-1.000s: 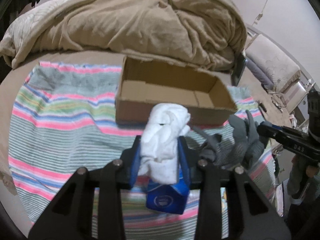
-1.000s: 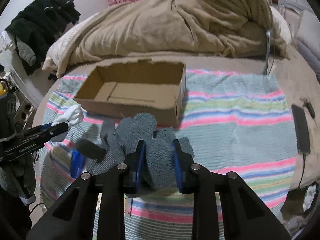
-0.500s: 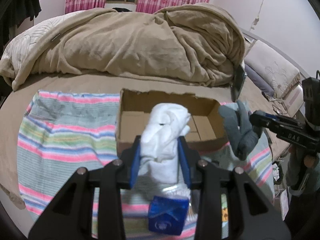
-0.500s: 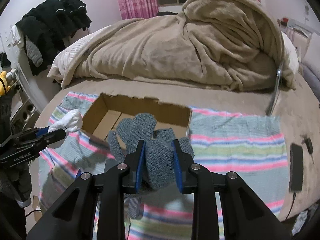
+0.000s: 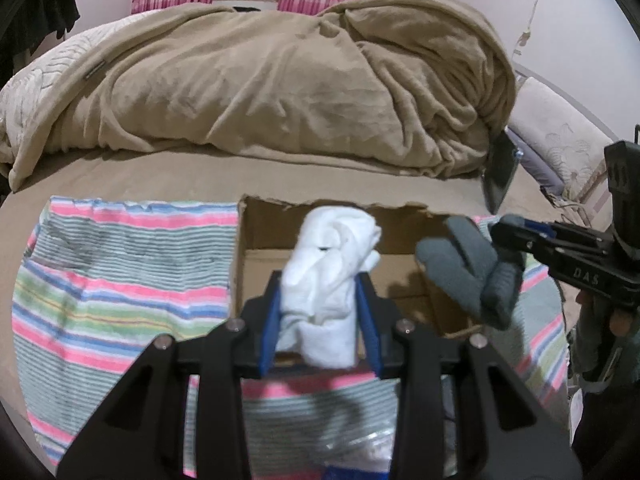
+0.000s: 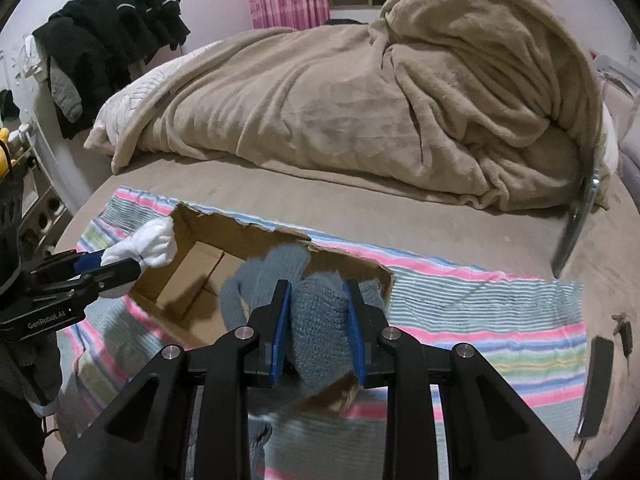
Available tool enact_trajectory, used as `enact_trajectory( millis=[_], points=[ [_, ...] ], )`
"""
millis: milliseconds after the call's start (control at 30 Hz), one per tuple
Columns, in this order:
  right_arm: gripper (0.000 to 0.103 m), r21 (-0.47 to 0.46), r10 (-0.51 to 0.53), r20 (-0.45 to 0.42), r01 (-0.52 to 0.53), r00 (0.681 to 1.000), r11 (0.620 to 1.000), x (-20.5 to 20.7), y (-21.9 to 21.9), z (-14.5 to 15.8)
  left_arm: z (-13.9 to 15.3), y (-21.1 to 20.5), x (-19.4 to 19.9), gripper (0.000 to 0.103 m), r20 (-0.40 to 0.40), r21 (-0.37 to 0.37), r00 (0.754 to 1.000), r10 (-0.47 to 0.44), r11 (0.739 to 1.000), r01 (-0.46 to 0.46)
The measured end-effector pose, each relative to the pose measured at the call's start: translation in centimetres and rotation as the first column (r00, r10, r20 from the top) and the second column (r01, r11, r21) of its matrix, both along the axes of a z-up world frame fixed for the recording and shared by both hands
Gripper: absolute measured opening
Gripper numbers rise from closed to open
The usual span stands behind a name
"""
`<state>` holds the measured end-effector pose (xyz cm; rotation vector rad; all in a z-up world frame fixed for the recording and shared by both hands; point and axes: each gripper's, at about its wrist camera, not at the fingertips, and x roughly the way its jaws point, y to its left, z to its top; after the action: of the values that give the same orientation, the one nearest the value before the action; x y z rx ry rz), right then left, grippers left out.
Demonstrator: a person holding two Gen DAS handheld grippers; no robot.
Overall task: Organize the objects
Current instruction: 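Carry socks and gloves into the cardboard box and open both tools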
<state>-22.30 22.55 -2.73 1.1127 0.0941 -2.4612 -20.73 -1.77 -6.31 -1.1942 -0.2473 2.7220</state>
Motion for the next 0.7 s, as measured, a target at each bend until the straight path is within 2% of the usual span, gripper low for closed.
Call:
enact_trajectory(
  millis=[267,500,600,667,700],
  points=[
    [0.027,0.012,0.012,0.039,-0.013,0.999,1.0,-2.4,-0.7,-2.6,-2.9,0.4,-2.2,0.037,0.067,-0.005,0.998,-0.01,1.0,0.01],
    [0.028,0.037,-0.012,0.046,0.01,0.999,0.999,-3.4,-0.9,-4.3,-3.7,0.6,-2.5,0.043,0.093,-0.039,0.996,0.011,0.999,-0.007],
    [0.04,0.028,-0.03,0.032,0.029,0.999,0.999,-3.2,-0.5,-3.8,-3.4,0.3,-2.2,0.045,0.089,-0.041,0.996,0.022,0.999,-0.019],
    [0.057,0.015,-0.035,0.023,0.034,0.999,0.999,-2.9,-0.2,-3.3,-3.0,0.2,-1.9,0.045,0.085,-0.037,0.996,0.024,0.999,-0.021],
    [0.059,0.01,-0.038,0.015,0.038,0.999,0.999,-2.6,0.0,-2.9,-2.7,0.2,-1.6,0.045,0.08,-0.036,0.997,0.024,0.999,-0.021]
  ],
)
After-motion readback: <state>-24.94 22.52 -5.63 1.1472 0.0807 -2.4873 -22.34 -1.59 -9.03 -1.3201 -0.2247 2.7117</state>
